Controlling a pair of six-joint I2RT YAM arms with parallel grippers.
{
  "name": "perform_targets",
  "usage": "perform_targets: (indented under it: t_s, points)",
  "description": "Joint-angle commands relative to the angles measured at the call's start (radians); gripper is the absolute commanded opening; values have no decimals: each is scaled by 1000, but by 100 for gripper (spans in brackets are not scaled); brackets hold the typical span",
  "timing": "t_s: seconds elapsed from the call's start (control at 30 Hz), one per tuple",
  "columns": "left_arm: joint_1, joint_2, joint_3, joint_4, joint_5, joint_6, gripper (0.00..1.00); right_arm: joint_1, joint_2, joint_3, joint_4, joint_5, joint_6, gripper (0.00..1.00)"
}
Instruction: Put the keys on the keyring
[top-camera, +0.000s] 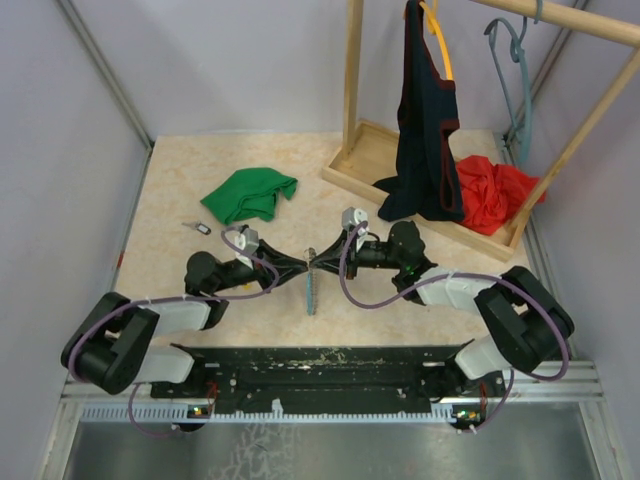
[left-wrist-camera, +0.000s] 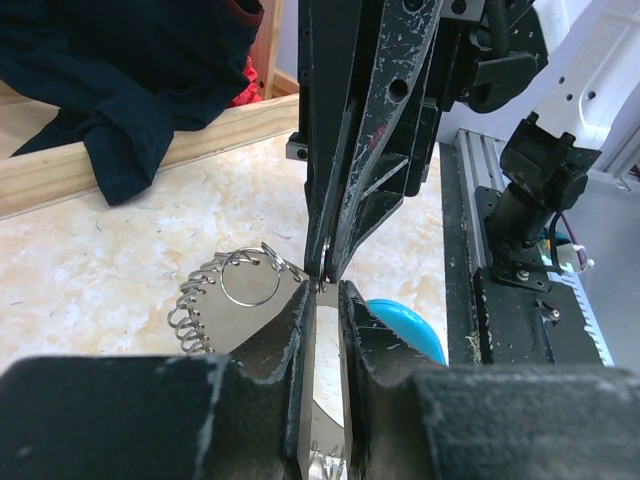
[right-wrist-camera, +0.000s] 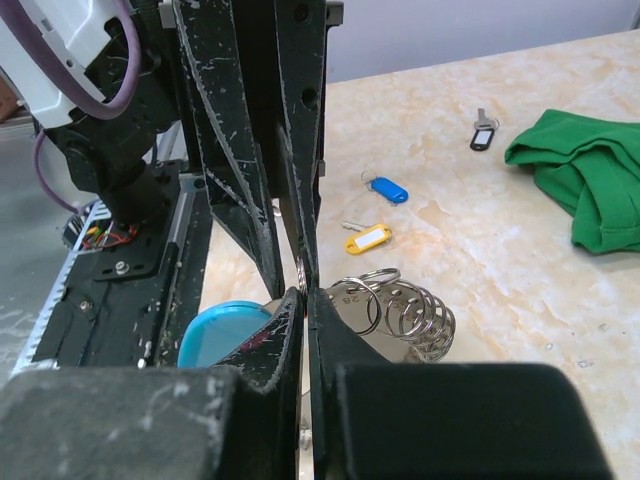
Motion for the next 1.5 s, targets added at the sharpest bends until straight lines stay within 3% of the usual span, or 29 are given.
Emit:
perform_targets:
  t_s: [0.0,0.2,0.33,0.43,0.57,0.77,0.9,1.03,1.23,1.47]
  points:
    - [1,8,28,76,36,-23,20,-3,5,20,81,-34,10,0]
    - [1,18,35,73,43,-26,19,-3,6,23,82,-42,14,0]
    - [0,27,40,68,57,-28,2,-3,5,26,80,-48,16,0]
    - [1,8,49,13,65,-7,0,-3,3,27,59,-46,8,0]
    - [-1,-89,75,-222,38,90,0,-3,-22,32,-65,-38,-71,3]
    - [-29,-256,177,-723,-98,281,0,-5,-102,41,-296,32,-221,18]
    - [-59,-282,267,-967,-155,367,0,-5,-148,67,-419,71,-303,27]
    - [-84,-273,371,-1176,-211,455,0,-5,-186,88,-484,105,-354,29]
    - [-109,-246,475,-1353,-240,544,0,-5,-194,120,-514,81,-388,30]
    - [-131,-219,488,-1369,-200,592,0,-4,-143,173,-507,4,-389,30]
